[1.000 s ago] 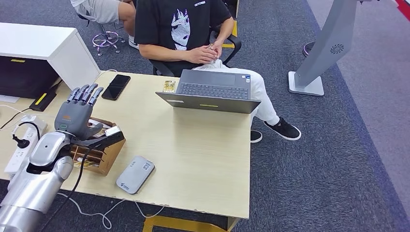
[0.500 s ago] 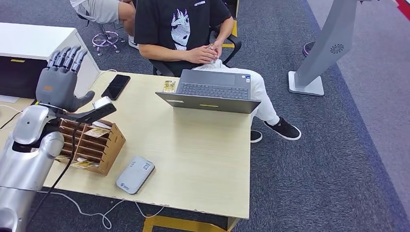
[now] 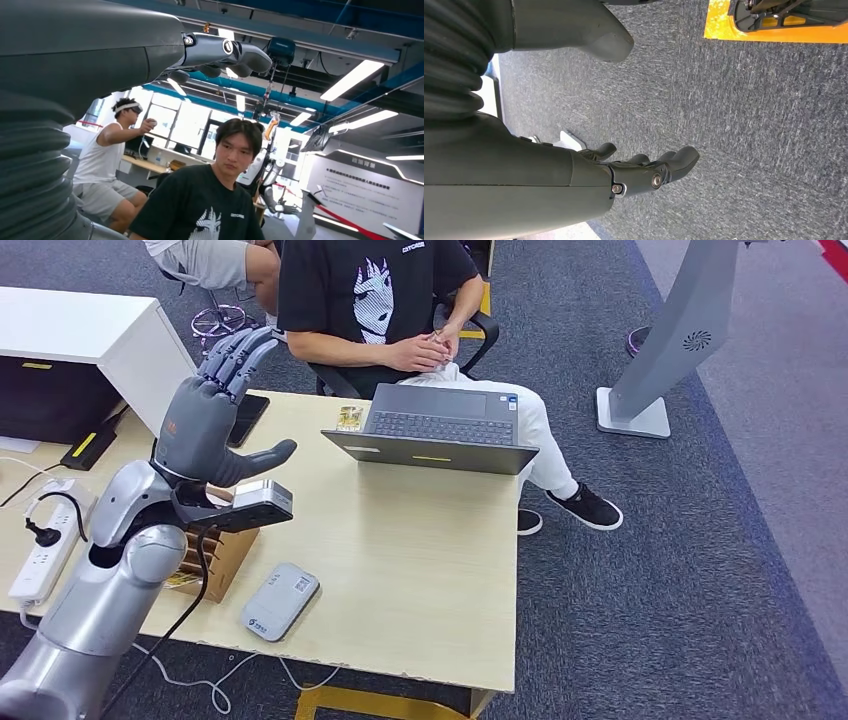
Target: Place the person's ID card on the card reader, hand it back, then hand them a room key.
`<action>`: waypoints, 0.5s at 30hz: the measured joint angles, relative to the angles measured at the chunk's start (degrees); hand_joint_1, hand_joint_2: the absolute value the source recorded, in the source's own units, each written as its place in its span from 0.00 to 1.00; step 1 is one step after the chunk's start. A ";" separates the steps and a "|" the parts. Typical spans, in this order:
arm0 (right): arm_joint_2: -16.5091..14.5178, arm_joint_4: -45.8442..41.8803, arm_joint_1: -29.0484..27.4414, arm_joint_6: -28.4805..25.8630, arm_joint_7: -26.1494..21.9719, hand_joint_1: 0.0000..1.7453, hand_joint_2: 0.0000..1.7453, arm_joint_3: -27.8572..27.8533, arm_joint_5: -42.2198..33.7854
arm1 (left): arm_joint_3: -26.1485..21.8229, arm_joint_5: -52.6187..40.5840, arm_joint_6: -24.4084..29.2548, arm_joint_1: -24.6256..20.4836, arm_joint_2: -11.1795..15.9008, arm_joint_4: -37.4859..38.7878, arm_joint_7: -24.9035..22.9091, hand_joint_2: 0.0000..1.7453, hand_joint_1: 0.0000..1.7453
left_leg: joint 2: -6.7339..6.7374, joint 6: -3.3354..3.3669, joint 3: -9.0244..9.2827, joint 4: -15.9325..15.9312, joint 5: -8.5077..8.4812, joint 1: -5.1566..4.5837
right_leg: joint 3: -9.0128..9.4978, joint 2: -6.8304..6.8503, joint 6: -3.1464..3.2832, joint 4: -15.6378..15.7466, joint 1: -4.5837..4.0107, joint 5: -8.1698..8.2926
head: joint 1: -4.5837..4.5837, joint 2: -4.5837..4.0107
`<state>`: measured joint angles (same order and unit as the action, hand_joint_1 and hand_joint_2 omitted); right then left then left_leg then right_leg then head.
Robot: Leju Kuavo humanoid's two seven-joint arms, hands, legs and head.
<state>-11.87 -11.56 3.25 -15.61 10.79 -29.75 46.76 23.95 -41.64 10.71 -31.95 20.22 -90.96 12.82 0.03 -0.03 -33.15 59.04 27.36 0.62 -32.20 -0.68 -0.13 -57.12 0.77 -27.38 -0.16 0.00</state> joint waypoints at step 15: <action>-0.17 0.00 -0.26 0.04 -0.14 0.00 1.00 -1.55 0.19 | 1.92 19.95 -20.42 4.60 5.42 -6.60 2.46 1.00 0.00 | 0.16 -0.01 -0.04 -0.04 0.02 0.00 | -0.02 -0.17 0.01 -0.06 -0.01 -0.01 | -0.02 0.00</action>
<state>-12.04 -11.56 2.99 -15.57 10.64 -31.30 46.95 25.87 -21.70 -9.71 -27.36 25.65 -97.57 15.29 0.19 -0.04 -33.19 59.00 27.38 0.62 -32.22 -0.85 -0.12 -57.18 0.76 -27.39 -0.18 0.00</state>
